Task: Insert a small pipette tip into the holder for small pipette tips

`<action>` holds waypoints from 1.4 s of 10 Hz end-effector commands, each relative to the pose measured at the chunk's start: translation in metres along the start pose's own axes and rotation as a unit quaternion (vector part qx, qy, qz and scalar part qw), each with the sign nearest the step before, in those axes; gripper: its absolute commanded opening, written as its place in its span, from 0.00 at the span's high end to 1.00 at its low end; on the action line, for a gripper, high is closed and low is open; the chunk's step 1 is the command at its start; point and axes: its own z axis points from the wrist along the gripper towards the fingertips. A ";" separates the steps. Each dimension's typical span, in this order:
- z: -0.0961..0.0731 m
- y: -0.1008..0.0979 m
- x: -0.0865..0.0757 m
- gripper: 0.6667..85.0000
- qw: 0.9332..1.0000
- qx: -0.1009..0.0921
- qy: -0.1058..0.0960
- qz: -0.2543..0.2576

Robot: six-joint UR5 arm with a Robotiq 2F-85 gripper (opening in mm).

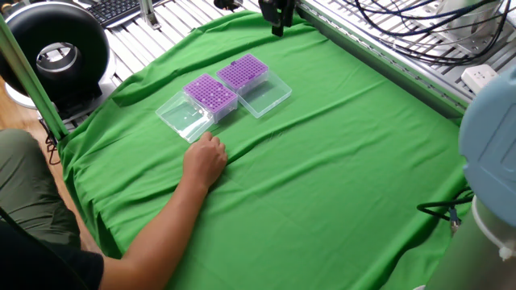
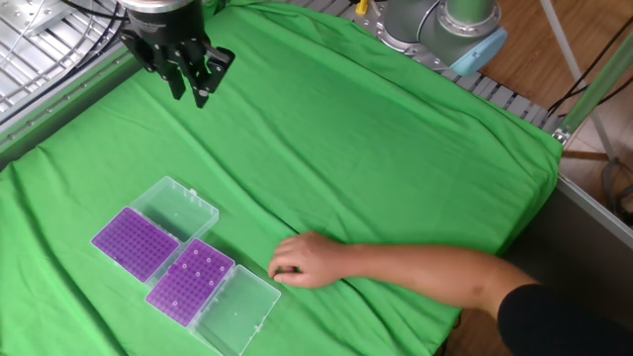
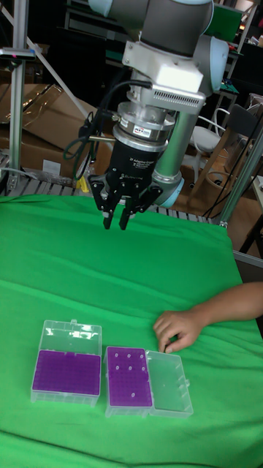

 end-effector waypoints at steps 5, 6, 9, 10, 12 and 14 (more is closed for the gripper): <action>-0.008 0.000 -0.017 1.00 0.999 -0.023 -0.028 0.026; -0.009 -0.014 -0.049 1.00 0.994 0.010 -0.090 0.065; -0.013 0.001 -0.037 0.46 0.995 -0.006 -0.051 0.087; -0.012 0.002 -0.026 0.80 0.991 -0.003 -0.028 0.135; -0.017 0.004 -0.011 1.00 0.994 -0.012 -0.003 0.105; -0.017 0.003 -0.013 1.00 0.997 -0.011 -0.008 0.076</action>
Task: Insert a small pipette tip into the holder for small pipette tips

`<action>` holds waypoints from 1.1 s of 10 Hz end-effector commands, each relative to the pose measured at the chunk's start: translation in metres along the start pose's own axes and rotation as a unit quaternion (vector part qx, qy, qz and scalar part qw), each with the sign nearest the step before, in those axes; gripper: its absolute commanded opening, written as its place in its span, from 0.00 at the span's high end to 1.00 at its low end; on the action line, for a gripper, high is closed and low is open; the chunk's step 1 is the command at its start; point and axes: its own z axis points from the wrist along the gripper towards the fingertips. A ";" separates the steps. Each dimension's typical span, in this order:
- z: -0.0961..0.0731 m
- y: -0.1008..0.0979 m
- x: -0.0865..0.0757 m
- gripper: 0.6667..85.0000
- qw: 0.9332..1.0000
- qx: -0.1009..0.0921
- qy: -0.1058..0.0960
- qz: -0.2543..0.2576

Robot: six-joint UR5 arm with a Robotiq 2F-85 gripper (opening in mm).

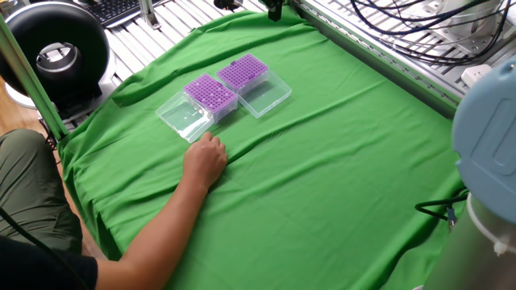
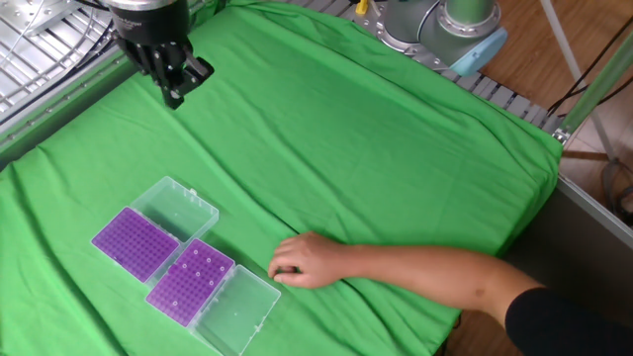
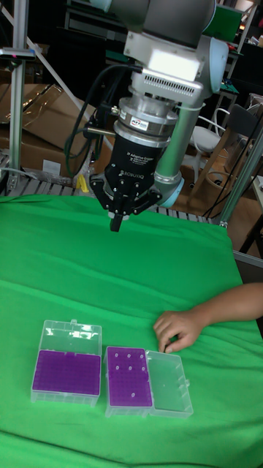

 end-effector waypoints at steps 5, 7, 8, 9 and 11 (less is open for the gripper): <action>-0.004 0.040 -0.025 1.00 0.998 -0.044 -0.001 -0.038; 0.009 0.035 -0.030 1.00 0.998 -0.049 -0.007 -0.029; 0.024 0.034 -0.035 1.00 0.998 -0.050 -0.013 -0.025; 0.036 0.034 -0.039 1.00 0.998 -0.047 -0.018 -0.022; 0.041 0.032 -0.037 1.00 0.999 -0.043 -0.013 -0.024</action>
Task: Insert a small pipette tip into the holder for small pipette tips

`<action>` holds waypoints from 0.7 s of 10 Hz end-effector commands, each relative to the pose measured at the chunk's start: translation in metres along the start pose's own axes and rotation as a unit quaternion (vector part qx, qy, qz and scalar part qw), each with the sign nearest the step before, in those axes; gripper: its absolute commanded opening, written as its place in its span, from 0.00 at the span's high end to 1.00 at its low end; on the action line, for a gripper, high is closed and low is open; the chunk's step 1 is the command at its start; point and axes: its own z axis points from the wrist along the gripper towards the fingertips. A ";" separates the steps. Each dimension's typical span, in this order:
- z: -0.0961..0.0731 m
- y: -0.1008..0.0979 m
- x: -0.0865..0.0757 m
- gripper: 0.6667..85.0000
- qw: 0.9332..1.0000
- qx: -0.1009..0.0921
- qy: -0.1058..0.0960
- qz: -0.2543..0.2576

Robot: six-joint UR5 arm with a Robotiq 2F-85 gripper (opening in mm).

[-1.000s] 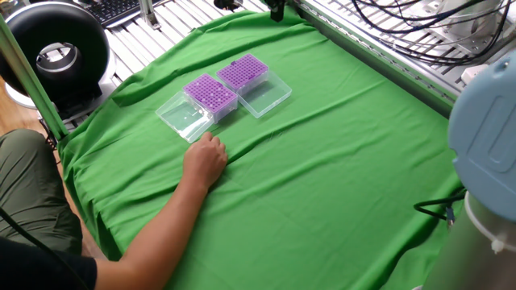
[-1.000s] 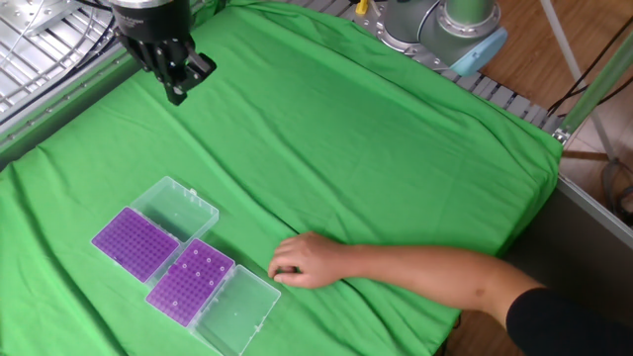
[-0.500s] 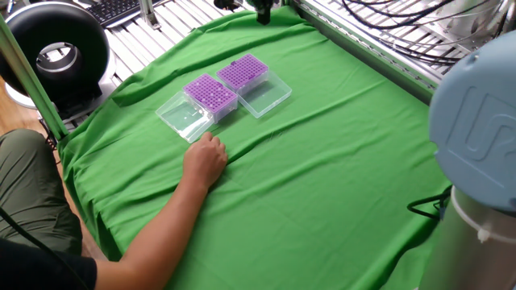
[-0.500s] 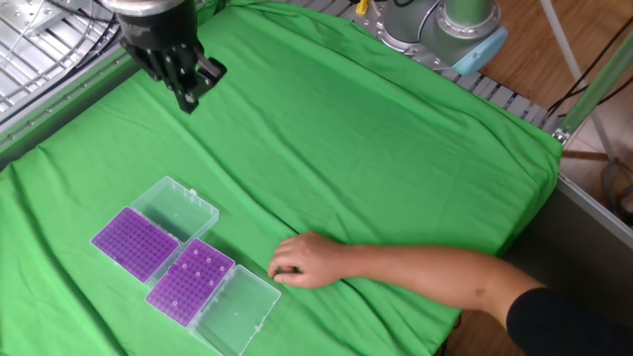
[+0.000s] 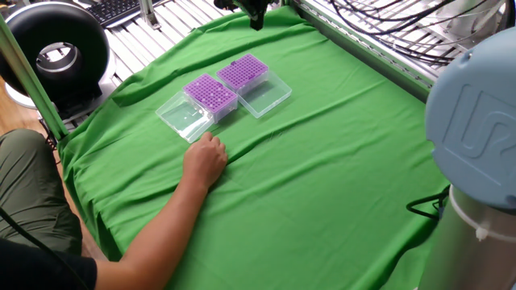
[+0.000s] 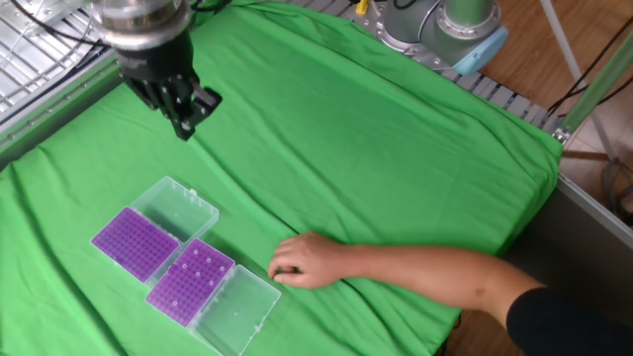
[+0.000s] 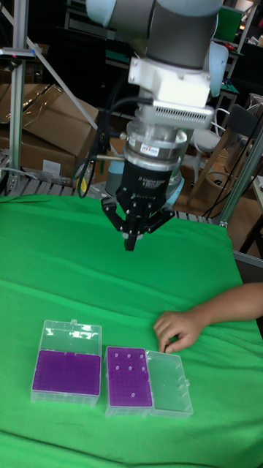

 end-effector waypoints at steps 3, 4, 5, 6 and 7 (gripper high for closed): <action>0.013 -0.008 0.019 1.00 0.999 0.008 0.036 -0.015; 0.012 -0.010 0.028 1.00 0.998 0.011 0.054 -0.016; 0.011 -0.014 0.034 0.96 0.998 0.019 0.064 -0.015; 0.011 -0.009 0.039 0.79 0.997 0.009 0.074 -0.028; 0.010 -0.007 0.042 0.64 0.996 0.004 0.081 -0.037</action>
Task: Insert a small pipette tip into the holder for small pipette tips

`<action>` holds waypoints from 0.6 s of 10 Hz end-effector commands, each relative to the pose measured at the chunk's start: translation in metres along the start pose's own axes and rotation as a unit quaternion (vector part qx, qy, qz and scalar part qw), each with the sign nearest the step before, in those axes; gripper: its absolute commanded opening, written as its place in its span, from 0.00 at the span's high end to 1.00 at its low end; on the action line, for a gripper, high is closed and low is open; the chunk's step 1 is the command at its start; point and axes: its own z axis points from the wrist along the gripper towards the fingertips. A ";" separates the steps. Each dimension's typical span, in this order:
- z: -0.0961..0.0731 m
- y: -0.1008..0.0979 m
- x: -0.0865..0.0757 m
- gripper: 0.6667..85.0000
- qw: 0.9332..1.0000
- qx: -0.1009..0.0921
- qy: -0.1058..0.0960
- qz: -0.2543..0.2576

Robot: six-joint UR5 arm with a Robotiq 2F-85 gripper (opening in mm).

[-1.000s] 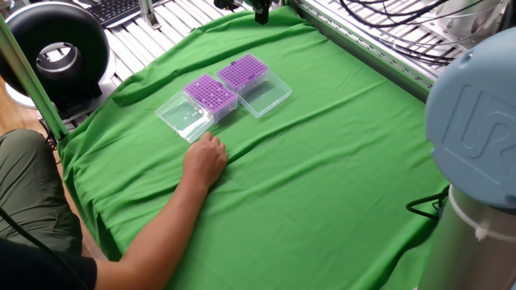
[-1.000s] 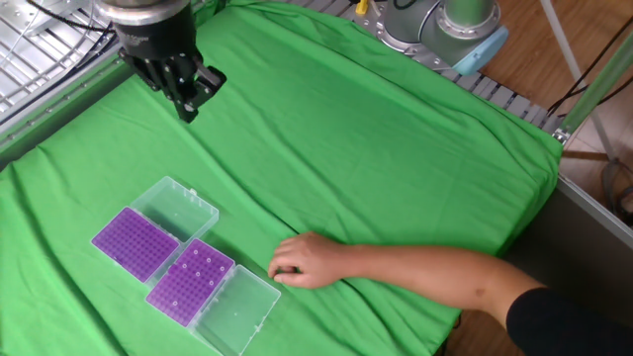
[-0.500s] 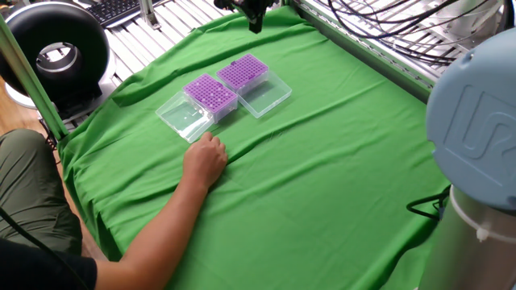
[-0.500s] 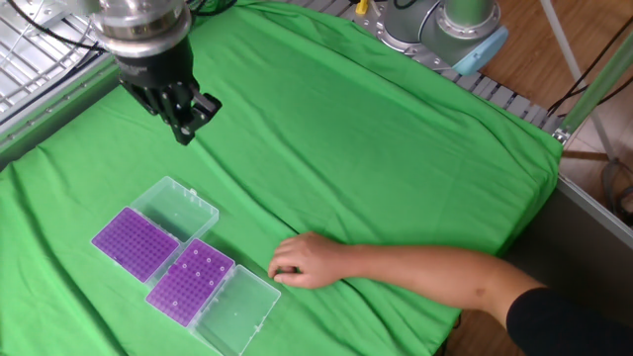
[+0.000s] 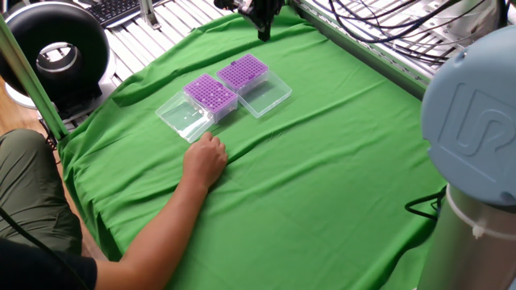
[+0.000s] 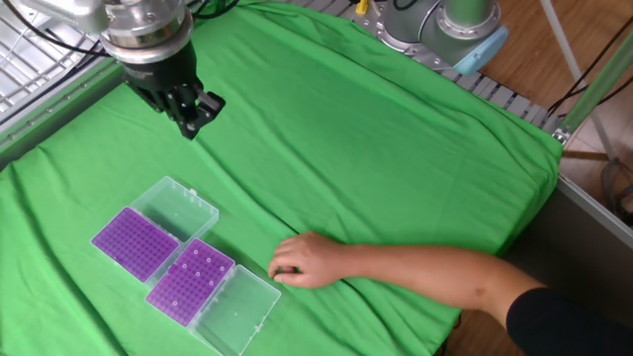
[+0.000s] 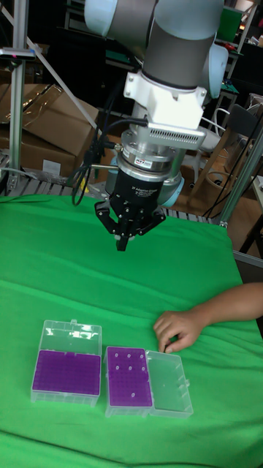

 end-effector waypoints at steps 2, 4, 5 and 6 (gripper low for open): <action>0.000 0.005 0.001 0.62 1.000 -0.010 0.002 -0.020; 0.021 0.008 -0.027 0.56 0.999 -0.021 -0.028 -0.031; 0.039 0.007 -0.045 0.55 0.999 -0.020 -0.034 -0.030; 0.055 0.007 -0.058 0.54 0.999 -0.019 -0.039 -0.026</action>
